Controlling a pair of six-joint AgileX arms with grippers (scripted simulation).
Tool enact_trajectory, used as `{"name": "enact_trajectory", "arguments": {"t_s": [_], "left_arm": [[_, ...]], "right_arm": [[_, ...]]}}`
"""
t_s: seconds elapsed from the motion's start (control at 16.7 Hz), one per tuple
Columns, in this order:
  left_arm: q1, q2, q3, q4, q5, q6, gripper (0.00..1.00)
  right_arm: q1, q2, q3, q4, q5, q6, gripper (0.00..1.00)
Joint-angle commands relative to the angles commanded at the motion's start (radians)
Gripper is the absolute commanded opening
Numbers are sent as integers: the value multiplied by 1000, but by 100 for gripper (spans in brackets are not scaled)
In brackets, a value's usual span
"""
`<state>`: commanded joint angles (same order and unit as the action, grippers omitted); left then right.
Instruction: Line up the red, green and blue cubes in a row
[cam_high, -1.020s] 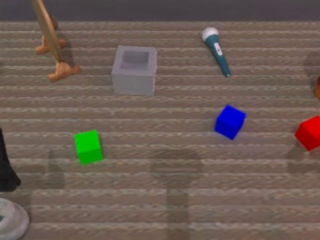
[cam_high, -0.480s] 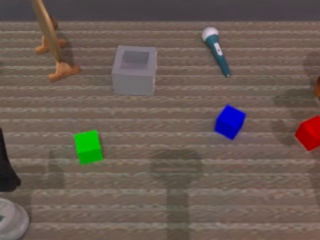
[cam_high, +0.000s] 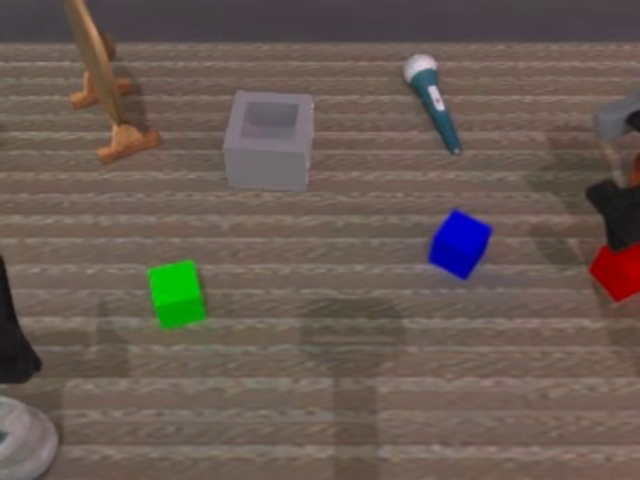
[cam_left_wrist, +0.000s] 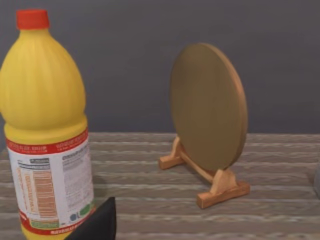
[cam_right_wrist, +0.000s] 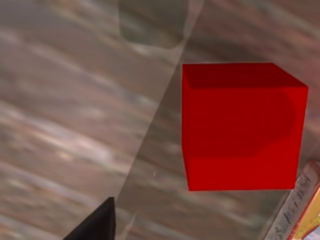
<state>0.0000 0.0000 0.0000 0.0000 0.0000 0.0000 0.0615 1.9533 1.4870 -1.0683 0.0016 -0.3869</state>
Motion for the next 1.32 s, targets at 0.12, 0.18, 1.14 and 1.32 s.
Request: {"name": "enact_trajectory", "arguments": {"t_s": [0.12,0.18,1.14,1.32], "left_arm": [[0,0,0,0,0,0,100],[0,0,0,0,0,0,100],[0,0,0,0,0,0,100],[0,0,0,0,0,0,100]], "right_arm": [[1,47,43,-25,0,-10,100],[2,57,51,-30,0,-12,100],[4,188,-132,284,1,-9,100],[4,188,-132,284,1,-9,100]]}}
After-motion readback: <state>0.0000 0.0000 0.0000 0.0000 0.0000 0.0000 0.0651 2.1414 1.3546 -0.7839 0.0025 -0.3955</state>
